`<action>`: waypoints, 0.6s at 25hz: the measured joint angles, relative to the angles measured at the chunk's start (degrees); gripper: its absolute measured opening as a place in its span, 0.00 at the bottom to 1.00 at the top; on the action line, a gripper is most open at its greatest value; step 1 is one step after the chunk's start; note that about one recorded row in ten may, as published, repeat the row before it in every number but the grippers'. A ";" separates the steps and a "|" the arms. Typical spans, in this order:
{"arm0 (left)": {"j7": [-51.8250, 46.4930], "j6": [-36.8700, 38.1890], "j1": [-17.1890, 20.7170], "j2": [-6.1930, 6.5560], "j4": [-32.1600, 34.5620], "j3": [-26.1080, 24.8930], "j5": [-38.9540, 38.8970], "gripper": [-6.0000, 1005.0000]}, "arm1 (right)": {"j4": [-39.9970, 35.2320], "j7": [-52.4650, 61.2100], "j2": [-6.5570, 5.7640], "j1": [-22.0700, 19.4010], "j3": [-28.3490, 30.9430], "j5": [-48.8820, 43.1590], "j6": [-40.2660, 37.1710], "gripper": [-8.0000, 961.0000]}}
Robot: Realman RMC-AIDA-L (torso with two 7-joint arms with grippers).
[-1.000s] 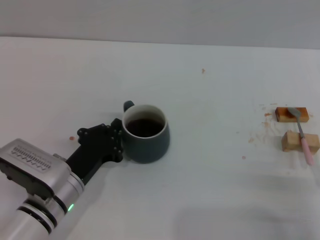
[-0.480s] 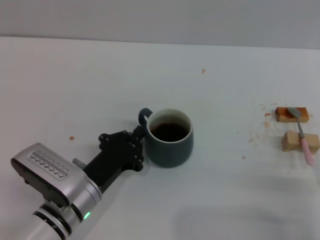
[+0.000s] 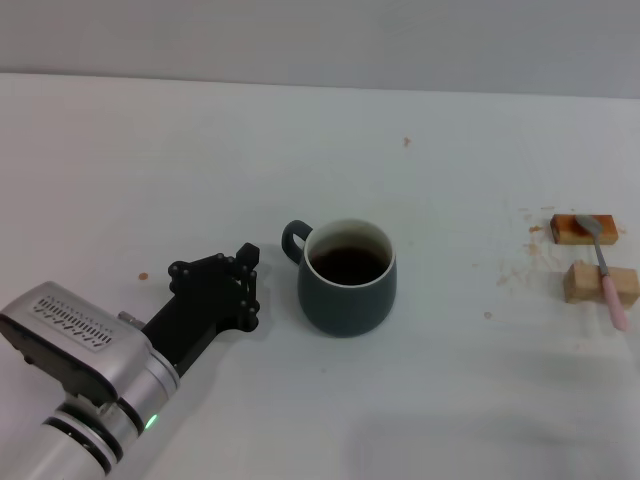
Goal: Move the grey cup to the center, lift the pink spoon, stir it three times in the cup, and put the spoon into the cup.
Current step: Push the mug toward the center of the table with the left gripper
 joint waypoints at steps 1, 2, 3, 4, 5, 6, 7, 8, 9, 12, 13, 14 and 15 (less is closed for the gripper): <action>-0.01 -0.03 -0.12 -0.02 0.04 -0.02 0.03 0.00 | -0.01 0.00 0.00 0.00 0.00 0.00 0.04 0.82; -0.01 -0.08 -0.26 -0.05 0.04 0.00 0.09 0.00 | -0.01 0.00 0.00 0.00 0.00 0.00 0.09 0.82; 0.01 -0.10 -0.40 -0.10 -0.08 0.09 0.15 0.00 | 0.00 0.00 0.00 0.00 0.00 0.00 0.13 0.82; 0.05 -0.12 -0.46 -0.13 -0.33 0.14 0.20 0.00 | 0.01 0.00 0.00 0.00 0.00 0.00 0.17 0.82; 0.09 -0.15 -0.52 -0.16 -0.67 0.22 0.29 0.00 | 0.03 0.00 0.00 0.00 0.00 0.00 0.21 0.82; 0.06 -0.19 -0.60 -0.17 -1.06 0.33 0.36 0.00 | 0.05 0.00 0.00 -0.01 0.00 0.00 0.28 0.82; -0.01 -0.21 -0.67 -0.18 -1.39 0.48 0.39 0.00 | 0.06 0.00 0.00 -0.02 0.00 0.00 0.31 0.82; -0.12 -0.25 -0.76 -0.19 -1.69 0.70 0.42 0.00 | 0.06 0.00 0.00 -0.05 0.00 0.00 0.34 0.82; -0.16 -0.26 -0.85 -0.18 -1.95 0.99 0.42 0.00 | 0.06 0.00 0.00 -0.07 0.00 0.01 0.35 0.82; -0.16 -0.27 -1.09 -0.19 -2.77 2.41 0.44 0.00 | 0.15 0.00 0.00 -0.04 0.00 0.06 0.37 0.82; -0.16 -0.27 -1.11 -0.20 -2.93 2.79 0.41 0.00 | 0.19 0.00 0.00 0.00 0.00 0.06 0.38 0.82; -0.16 -0.27 -1.13 -0.18 -3.10 3.15 0.42 0.00 | 0.21 0.00 0.00 0.04 0.00 0.06 0.39 0.82; -0.16 -0.27 -1.16 -0.19 -3.32 3.58 0.43 0.00 | 0.23 0.00 0.00 0.06 -0.01 0.06 0.41 0.82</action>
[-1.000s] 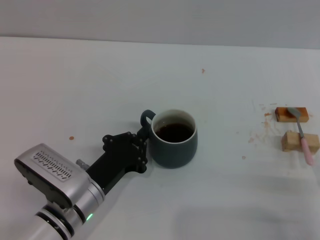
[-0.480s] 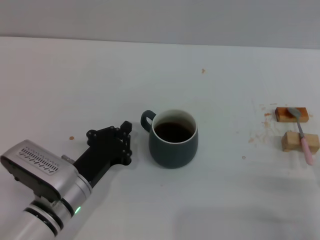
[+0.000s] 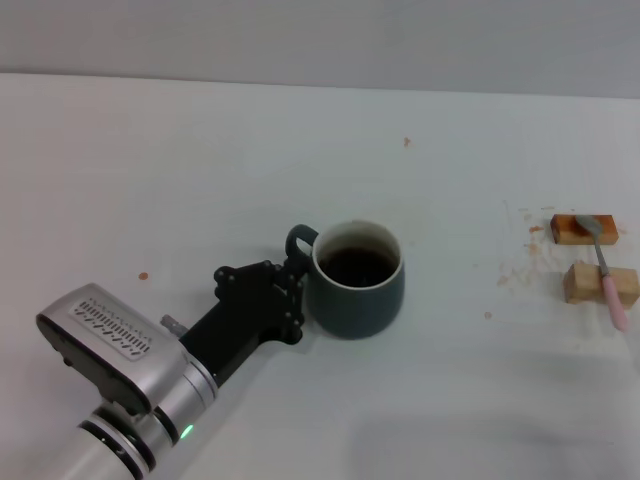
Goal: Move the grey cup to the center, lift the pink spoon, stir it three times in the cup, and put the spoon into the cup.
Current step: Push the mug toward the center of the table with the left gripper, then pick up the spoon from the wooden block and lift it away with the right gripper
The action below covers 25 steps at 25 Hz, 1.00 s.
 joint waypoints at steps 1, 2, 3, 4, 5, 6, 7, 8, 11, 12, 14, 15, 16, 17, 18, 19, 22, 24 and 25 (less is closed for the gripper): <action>0.00 0.00 -0.02 0.00 -0.12 0.23 0.00 0.00 | 0.00 0.00 0.00 0.00 0.00 0.00 0.04 0.82; 0.00 -0.01 -0.04 0.00 -0.37 0.55 0.00 0.00 | 0.00 0.00 0.00 0.01 0.00 0.00 0.08 0.82; 0.00 -0.03 -0.06 0.00 -0.60 0.79 0.00 0.00 | 0.01 0.00 0.00 0.01 0.00 0.00 0.13 0.82; 0.00 -0.05 -0.07 0.00 -0.77 0.94 0.01 0.00 | 0.01 0.00 0.00 0.02 0.00 0.00 0.16 0.82; 0.00 -0.06 -0.08 0.00 -0.95 1.16 0.01 0.00 | 0.01 0.00 0.01 0.02 0.00 0.00 0.17 0.82; 0.00 -0.07 -0.08 0.00 -1.09 1.37 0.01 0.00 | 0.01 0.00 0.03 0.01 0.00 0.00 0.18 0.82; 0.00 -0.08 -0.10 0.00 -1.25 1.64 0.00 0.00 | 0.01 -0.02 0.05 -0.01 -0.02 0.00 0.19 0.82; 0.01 -0.08 -0.12 0.00 -1.35 1.88 0.00 0.00 | 0.01 -0.06 0.07 -0.01 -0.05 0.00 0.20 0.82; 0.01 -0.08 -0.22 0.00 -1.50 2.33 0.01 0.00 | 0.01 -0.07 0.09 0.10 -0.15 0.00 0.40 0.82; 0.01 -0.13 -0.36 0.00 -1.77 2.64 0.01 0.00 | 0.01 -0.07 0.09 0.17 -0.18 -0.02 0.59 0.82; 0.01 -0.13 -0.36 0.00 -1.77 2.64 0.01 0.00 | 0.01 -0.13 0.14 0.22 -0.54 -0.03 0.81 0.82; 0.23 -0.13 -0.39 0.00 -2.01 2.98 0.01 0.00 | 0.01 -0.25 0.18 0.24 -0.77 -0.03 0.89 0.82; 0.27 -0.12 -0.38 0.00 -2.00 3.01 0.01 0.00 | 0.01 -0.34 0.23 0.24 -0.93 -0.03 0.91 0.82; 0.49 0.00 -0.29 -0.01 -2.00 3.06 0.02 0.00 | 0.01 -0.40 0.26 0.22 -1.07 -0.02 0.92 0.82; 0.75 0.54 0.07 0.02 -1.87 2.88 0.03 0.00 | 0.00 -0.41 0.26 0.13 -1.11 -0.01 0.94 0.82; 0.86 0.88 0.29 0.07 -1.75 2.69 0.05 0.00 | 0.01 -0.41 0.27 0.01 -1.15 0.10 1.05 0.82; 0.96 3.60 2.42 0.35 0.51 0.22 -0.14 0.00 | 0.05 -0.12 0.33 -0.36 -1.38 0.71 2.03 0.82; 0.96 5.09 3.61 0.37 2.69 -1.77 -0.31 0.00 | 0.36 0.00 0.34 -0.66 -1.58 0.87 3.19 0.82; 0.97 5.58 3.95 0.40 3.35 -2.51 -0.34 0.00 | 0.47 0.00 0.34 -0.79 -1.61 0.88 3.68 0.82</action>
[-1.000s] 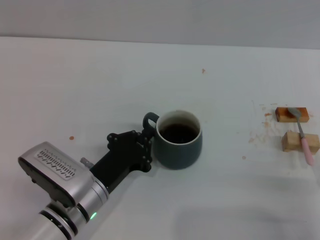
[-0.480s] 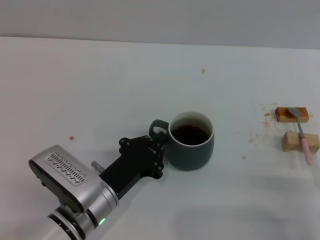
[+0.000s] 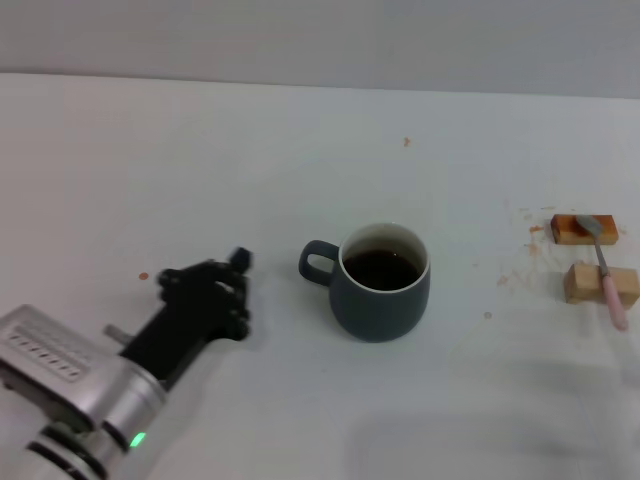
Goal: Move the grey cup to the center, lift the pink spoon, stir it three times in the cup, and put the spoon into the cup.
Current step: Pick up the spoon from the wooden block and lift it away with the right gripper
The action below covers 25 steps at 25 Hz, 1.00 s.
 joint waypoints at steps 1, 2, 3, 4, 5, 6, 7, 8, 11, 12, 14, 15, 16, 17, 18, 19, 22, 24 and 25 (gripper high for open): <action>0.00 0.37 0.40 0.07 0.67 -0.94 0.00 0.00 | 0.10 0.01 0.01 -0.23 0.00 0.02 0.82 0.82; 0.01 0.70 0.81 0.15 1.52 -2.21 -0.02 0.00 | 0.13 0.01 0.01 -0.39 0.00 0.20 1.69 0.82; 0.01 0.88 1.03 0.16 2.14 -3.05 -0.04 0.00 | 0.13 0.02 0.01 -0.49 0.01 0.51 2.56 0.82; 0.02 0.98 1.17 0.16 2.71 -3.80 -0.06 0.00 | 0.12 0.02 0.01 -0.49 0.01 0.83 3.40 0.82; 0.02 1.04 1.27 0.15 3.28 -4.47 -0.09 0.00 | 0.10 0.02 0.01 -0.49 0.02 1.20 4.39 0.82; 0.02 1.04 1.35 0.13 3.59 -4.75 -0.08 0.00 | 0.08 0.03 0.01 -0.47 0.11 1.51 5.30 0.82; 0.02 1.06 1.40 0.13 3.91 -4.98 -0.09 0.00 | 0.00 0.03 0.01 -0.44 0.28 1.63 6.11 0.82; 0.02 1.08 1.42 0.13 4.15 -5.06 -0.08 0.00 | -0.06 0.04 0.01 -0.38 0.42 1.86 6.82 0.82; 0.03 1.10 1.30 0.14 4.67 -5.19 -0.09 0.00 | 0.08 0.05 -0.03 0.59 0.28 4.02 8.71 0.82; 0.03 1.10 1.27 0.14 4.73 -5.21 -0.10 0.00 | 0.12 0.06 -0.06 0.82 0.19 4.40 9.02 0.82; 0.03 1.10 1.24 0.06 4.76 -5.23 -0.10 0.00 | 0.15 0.06 -0.06 1.24 0.14 4.61 9.60 0.82; 0.03 1.09 1.24 0.00 4.76 -5.24 -0.10 0.00 | 0.15 0.07 -0.06 1.43 0.13 4.62 9.83 0.82; 0.03 1.06 1.24 -0.04 4.72 -5.24 -0.10 0.00 | 0.15 0.07 -0.06 1.61 0.12 4.63 10.08 0.82; 0.03 1.02 1.23 -0.06 4.68 -5.24 -0.10 0.00 | 0.15 0.07 -0.06 1.84 0.12 4.64 10.47 0.82; 0.03 0.98 1.21 -0.06 4.64 -5.22 -0.10 0.00 | 0.16 0.08 -0.06 2.06 0.12 4.65 10.96 0.82; 0.03 0.94 1.19 -0.06 4.60 -5.17 -0.10 0.00 | 0.16 0.08 -0.07 2.25 0.14 4.65 11.43 0.82; 0.03 0.91 1.16 -0.06 4.53 -5.13 -0.10 0.00 | 0.07 0.08 -0.07 2.67 0.17 4.68 12.66 0.82; 0.03 0.88 1.11 -0.05 4.48 -5.11 -0.08 0.00 | -0.09 0.08 -0.04 2.98 0.15 4.69 13.56 0.82; 0.03 0.88 1.11 -0.05 4.48 -5.11 -0.08 0.00 | -0.14 0.08 -0.04 3.17 0.15 4.69 14.19 0.82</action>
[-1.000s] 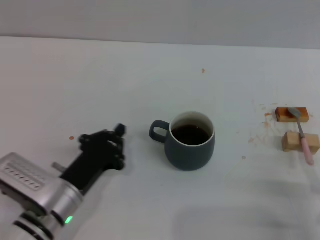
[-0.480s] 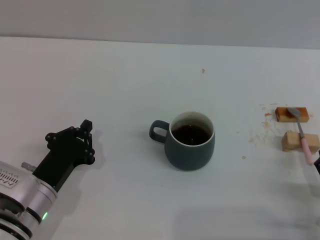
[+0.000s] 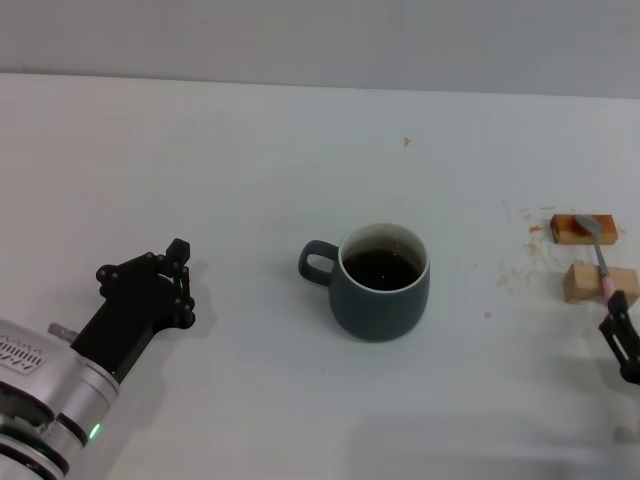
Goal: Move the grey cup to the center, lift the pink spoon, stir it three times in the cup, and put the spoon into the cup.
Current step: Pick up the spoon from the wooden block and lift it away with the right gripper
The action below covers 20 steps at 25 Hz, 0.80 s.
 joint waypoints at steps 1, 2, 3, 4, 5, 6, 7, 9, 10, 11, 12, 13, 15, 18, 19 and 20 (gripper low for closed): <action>0.00 0.00 0.00 0.00 0.00 0.00 0.00 0.00 | -0.01 0.00 0.00 0.19 0.00 0.00 0.52 0.82; 0.00 -0.10 -0.10 0.00 -0.07 0.03 0.06 0.00 | 0.02 0.00 -0.01 0.36 0.00 0.00 1.00 0.82; 0.00 -0.11 -0.11 0.00 -0.08 0.05 0.06 0.00 | 0.10 0.00 -0.04 0.49 -0.01 0.00 1.22 0.82; 0.00 -0.12 -0.13 -0.01 -0.10 0.06 0.06 0.00 | 0.19 0.00 -0.07 0.60 -0.03 0.00 1.36 0.82; 0.00 -0.12 -0.13 -0.01 -0.10 0.06 0.06 0.00 | 0.28 0.00 -0.08 0.72 -0.03 -0.03 1.51 0.82; 0.00 -0.12 -0.13 -0.01 -0.10 0.06 0.06 0.00 | 0.29 0.00 -0.08 0.83 -0.03 -0.04 1.62 0.82; 0.00 -0.12 -0.13 -0.01 -0.10 0.06 0.06 0.00 | 0.29 0.00 -0.07 0.96 -0.03 -0.05 1.82 0.82; -0.01 -0.14 -0.21 -0.07 -0.11 0.19 0.09 0.00 | 0.18 0.00 -0.07 1.29 -0.03 -0.01 2.60 0.82; -0.01 -0.14 -0.23 -0.07 -0.11 0.18 0.09 0.00 | 0.09 0.00 -0.05 1.53 -0.03 0.00 3.21 0.82; -0.01 -0.14 -0.27 -0.08 -0.11 0.13 0.08 0.00 | 0.03 0.00 -0.05 1.72 -0.03 0.00 3.71 0.82; -0.01 -0.14 -0.30 -0.09 -0.10 0.12 0.10 0.00 | 0.01 0.00 -0.05 1.96 -0.03 0.00 4.24 0.82; -0.01 -0.14 -0.32 -0.09 -0.10 0.11 0.11 0.00 | 0.01 0.00 -0.05 2.08 -0.03 0.00 4.46 0.82; -0.01 -0.14 -0.41 -0.09 -0.09 0.15 0.15 0.00 | 0.05 0.00 -0.04 2.17 -0.03 0.00 4.74 0.82; -0.01 -0.14 -0.48 -0.09 -0.14 0.23 0.21 0.00 | 0.14 0.00 0.01 2.19 -0.03 0.00 4.76 0.82; -0.01 -0.14 -0.48 -0.09 -0.15 0.27 0.27 0.00 | 0.14 0.00 0.01 2.19 -0.03 0.00 4.76 0.82; -0.01 -0.13 -0.48 -0.09 -0.16 0.28 0.29 0.00 | 0.15 0.00 0.01 2.20 -0.03 0.00 4.76 0.82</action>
